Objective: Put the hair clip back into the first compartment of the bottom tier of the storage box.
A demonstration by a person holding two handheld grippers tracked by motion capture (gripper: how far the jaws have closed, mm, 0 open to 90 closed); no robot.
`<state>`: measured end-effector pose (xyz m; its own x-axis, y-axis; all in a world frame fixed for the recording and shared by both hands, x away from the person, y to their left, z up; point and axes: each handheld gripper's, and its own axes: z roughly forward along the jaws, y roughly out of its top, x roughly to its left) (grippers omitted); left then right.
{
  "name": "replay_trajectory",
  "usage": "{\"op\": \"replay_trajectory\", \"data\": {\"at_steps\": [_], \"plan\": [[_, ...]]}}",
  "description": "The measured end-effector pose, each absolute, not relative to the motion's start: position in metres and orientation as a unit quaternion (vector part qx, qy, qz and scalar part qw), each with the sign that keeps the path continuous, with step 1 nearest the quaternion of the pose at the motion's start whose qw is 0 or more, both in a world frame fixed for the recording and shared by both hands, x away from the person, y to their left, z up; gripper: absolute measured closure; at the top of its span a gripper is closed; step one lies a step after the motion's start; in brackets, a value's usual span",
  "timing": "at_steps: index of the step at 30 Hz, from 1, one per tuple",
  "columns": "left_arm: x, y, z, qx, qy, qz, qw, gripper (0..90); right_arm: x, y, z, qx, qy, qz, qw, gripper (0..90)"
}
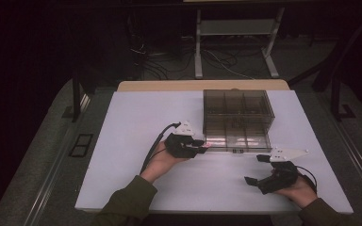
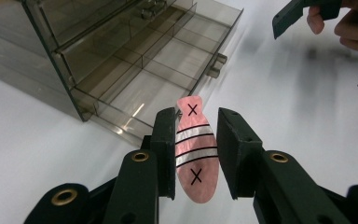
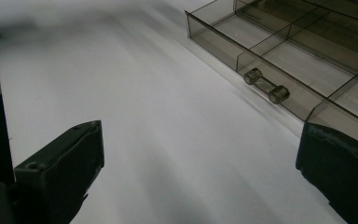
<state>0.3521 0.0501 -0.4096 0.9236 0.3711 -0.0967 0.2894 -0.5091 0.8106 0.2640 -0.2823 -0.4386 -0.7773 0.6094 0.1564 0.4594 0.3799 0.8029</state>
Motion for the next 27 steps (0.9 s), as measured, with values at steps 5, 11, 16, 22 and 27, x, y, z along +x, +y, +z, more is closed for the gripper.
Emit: {"op": "replay_trajectory", "data": {"at_steps": [5, 11, 16, 22, 27], "plan": [[0.358, 0.049, -0.406, 0.866, 0.188, 0.044, 0.462, 67.6, 0.264, -0.282, -0.439, 0.324, 0.827, 0.451, 0.083, 0.4], [0.363, 0.045, -0.404, 0.865, 0.185, 0.045, 0.465, 67.6, 0.264, -0.283, -0.439, 0.325, 0.826, 0.453, 0.084, 0.4], [0.366, 0.041, -0.403, 0.864, 0.183, 0.045, 0.466, 67.6, 0.264, -0.283, -0.439, 0.327, 0.826, 0.452, 0.083, 0.4], [0.372, 0.036, -0.402, 0.863, 0.182, 0.045, 0.469, 67.7, 0.265, -0.283, -0.439, 0.327, 0.826, 0.452, 0.084, 0.4], [0.376, 0.031, -0.403, 0.861, 0.183, 0.045, 0.473, 67.6, 0.265, -0.283, -0.44, 0.326, 0.826, 0.452, 0.083, 0.4]]}}
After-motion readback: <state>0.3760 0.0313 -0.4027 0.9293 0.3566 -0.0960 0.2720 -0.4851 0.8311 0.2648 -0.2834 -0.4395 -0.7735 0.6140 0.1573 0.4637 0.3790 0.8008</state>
